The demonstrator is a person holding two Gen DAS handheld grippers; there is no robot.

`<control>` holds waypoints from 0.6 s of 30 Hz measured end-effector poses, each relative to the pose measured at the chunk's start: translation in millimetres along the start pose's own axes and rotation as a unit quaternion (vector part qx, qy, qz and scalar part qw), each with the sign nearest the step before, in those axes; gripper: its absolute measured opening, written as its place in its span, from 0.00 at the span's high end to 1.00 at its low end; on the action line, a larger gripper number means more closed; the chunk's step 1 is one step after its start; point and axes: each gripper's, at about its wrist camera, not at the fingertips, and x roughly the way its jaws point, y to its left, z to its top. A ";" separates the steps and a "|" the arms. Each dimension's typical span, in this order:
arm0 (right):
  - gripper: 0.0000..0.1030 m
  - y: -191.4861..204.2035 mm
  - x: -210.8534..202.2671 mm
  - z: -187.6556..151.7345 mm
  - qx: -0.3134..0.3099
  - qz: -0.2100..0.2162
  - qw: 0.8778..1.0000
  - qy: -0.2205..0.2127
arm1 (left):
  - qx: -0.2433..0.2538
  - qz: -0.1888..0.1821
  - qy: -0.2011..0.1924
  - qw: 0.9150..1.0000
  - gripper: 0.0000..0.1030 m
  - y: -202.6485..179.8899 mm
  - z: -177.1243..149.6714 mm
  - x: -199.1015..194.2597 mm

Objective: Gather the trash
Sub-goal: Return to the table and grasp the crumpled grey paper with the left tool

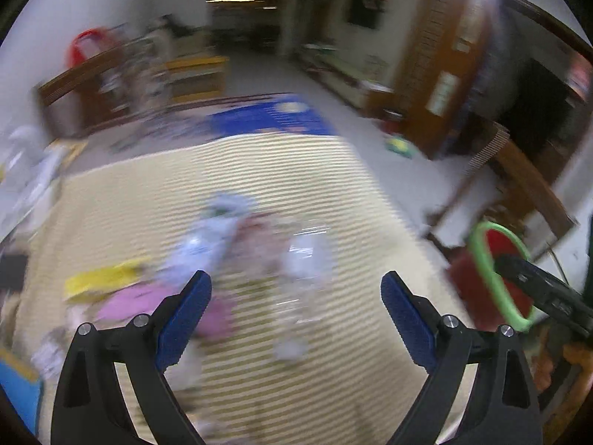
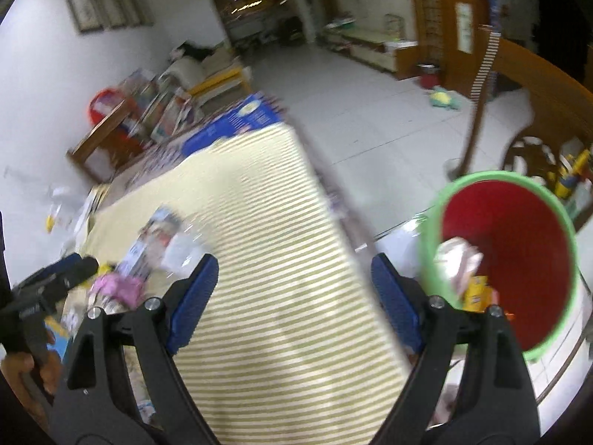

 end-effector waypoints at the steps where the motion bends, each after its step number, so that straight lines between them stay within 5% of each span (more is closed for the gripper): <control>1: 0.20 16.5 7.1 -3.9 -0.009 0.008 1.000 0.010 | -0.016 0.023 0.001 1.000 0.14 22.9 -5.1 -1.9; 9: 0.20 126.0 48.6 -29.3 -0.072 0.059 0.994 0.060 | -0.131 0.174 0.044 0.975 0.14 188.0 -58.7 -12.1; 14: 0.20 189.9 66.1 -35.8 -0.122 0.086 0.986 0.071 | -0.151 0.190 0.078 0.967 0.14 241.1 -82.2 -5.3; 18: 0.19 241.8 83.3 -32.1 -0.199 0.101 0.971 0.090 | -0.165 0.162 0.097 0.968 0.14 259.5 -93.1 8.3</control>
